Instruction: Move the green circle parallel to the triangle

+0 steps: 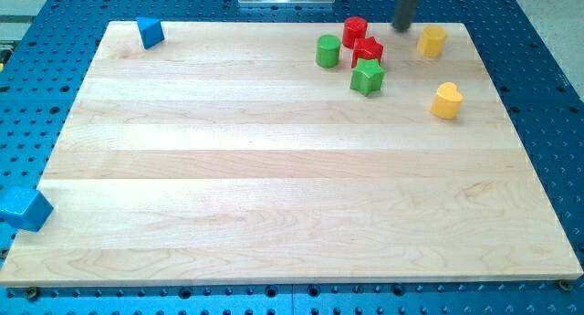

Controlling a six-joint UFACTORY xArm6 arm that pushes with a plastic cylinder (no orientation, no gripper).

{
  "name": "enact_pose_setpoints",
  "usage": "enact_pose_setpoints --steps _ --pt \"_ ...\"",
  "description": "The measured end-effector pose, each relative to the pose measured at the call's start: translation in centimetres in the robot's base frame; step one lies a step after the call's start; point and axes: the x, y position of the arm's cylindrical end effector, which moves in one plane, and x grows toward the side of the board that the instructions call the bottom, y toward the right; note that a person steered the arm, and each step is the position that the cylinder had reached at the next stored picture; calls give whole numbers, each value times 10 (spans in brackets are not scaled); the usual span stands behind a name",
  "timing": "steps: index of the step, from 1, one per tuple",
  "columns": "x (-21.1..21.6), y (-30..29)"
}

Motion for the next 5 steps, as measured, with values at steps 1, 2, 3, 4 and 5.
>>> enact_pose_setpoints --steps 1,2,3,4,5 --pt "13 -56" --pt "54 -72" --pt "73 -71" --pt "76 -50" --pt "84 -49"
